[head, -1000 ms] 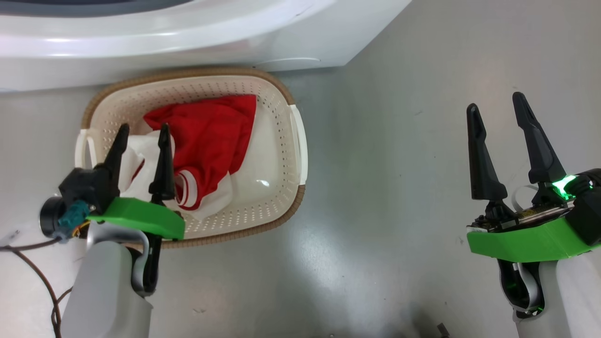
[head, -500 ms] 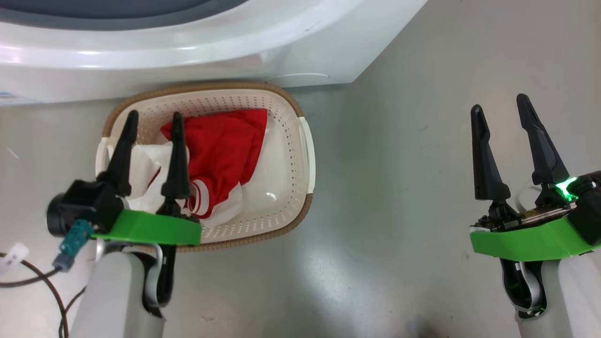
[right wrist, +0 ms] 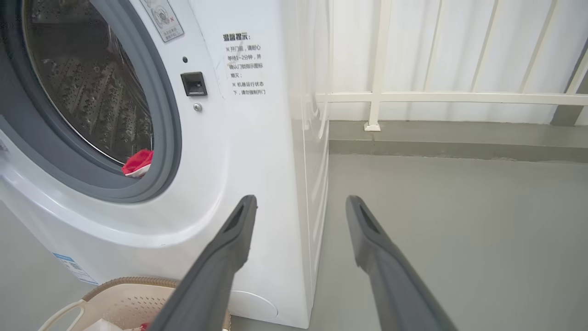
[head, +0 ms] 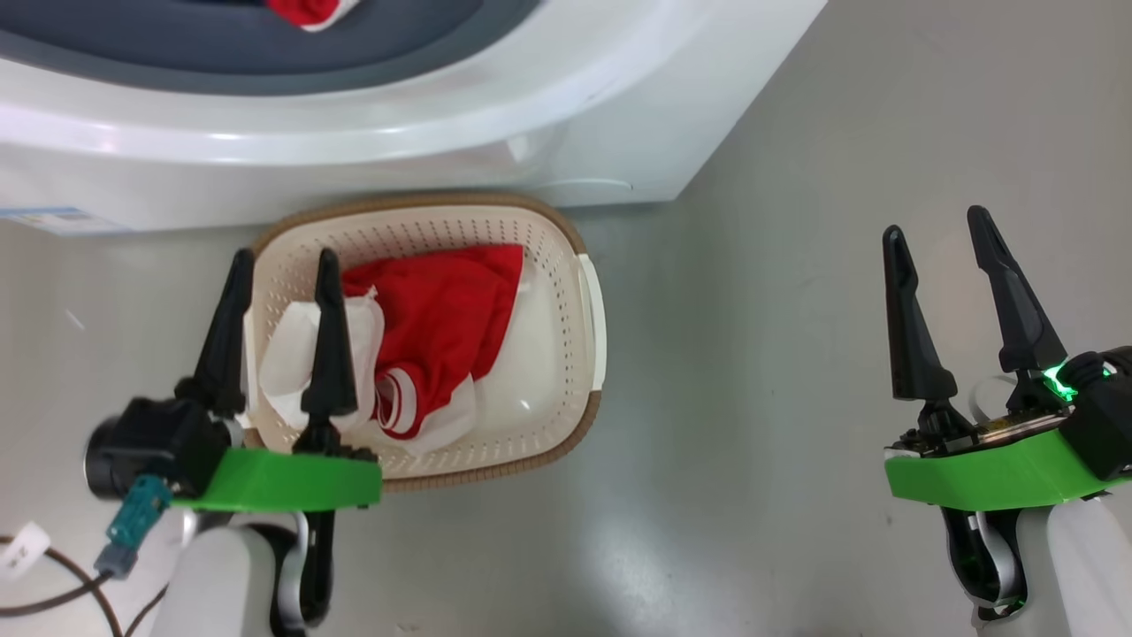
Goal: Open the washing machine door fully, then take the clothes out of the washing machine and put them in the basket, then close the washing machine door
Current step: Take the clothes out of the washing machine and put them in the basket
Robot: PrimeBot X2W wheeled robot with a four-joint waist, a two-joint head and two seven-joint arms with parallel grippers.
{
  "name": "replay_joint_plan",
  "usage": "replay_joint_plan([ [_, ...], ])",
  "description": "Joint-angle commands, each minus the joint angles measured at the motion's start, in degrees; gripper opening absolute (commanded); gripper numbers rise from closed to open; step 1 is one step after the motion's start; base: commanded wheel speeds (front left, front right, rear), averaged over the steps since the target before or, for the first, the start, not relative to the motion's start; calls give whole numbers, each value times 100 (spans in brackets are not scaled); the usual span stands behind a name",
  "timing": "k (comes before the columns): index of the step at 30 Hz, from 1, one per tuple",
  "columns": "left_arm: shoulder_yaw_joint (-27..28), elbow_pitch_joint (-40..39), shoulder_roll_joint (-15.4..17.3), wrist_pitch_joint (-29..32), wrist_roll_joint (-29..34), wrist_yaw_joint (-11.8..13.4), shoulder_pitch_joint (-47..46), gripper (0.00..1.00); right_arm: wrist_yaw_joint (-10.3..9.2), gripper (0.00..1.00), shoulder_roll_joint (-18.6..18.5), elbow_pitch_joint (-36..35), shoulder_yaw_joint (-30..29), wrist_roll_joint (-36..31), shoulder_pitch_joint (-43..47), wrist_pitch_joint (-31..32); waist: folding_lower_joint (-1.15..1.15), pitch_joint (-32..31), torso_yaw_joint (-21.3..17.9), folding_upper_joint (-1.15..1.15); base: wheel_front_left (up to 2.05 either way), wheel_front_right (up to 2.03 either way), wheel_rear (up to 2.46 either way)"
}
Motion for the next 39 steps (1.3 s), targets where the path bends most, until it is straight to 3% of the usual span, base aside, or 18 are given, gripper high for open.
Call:
replay_joint_plan([
  [1,180,-142,92,-28,-9,42,209,100,35,100,-40,-111,95,-65,151,-37,0,-179,42,0,0,0,0],
  [22,346,-490,92,-28,101,61,994,100,35,100,-40,-19,0,-198,736,-37,0,-1451,120,0,0,0,0],
  [39,308,-544,92,-28,318,-141,1825,100,35,100,-40,-56,-71,-312,1426,-37,0,-2443,157,0,0,0,0],
])
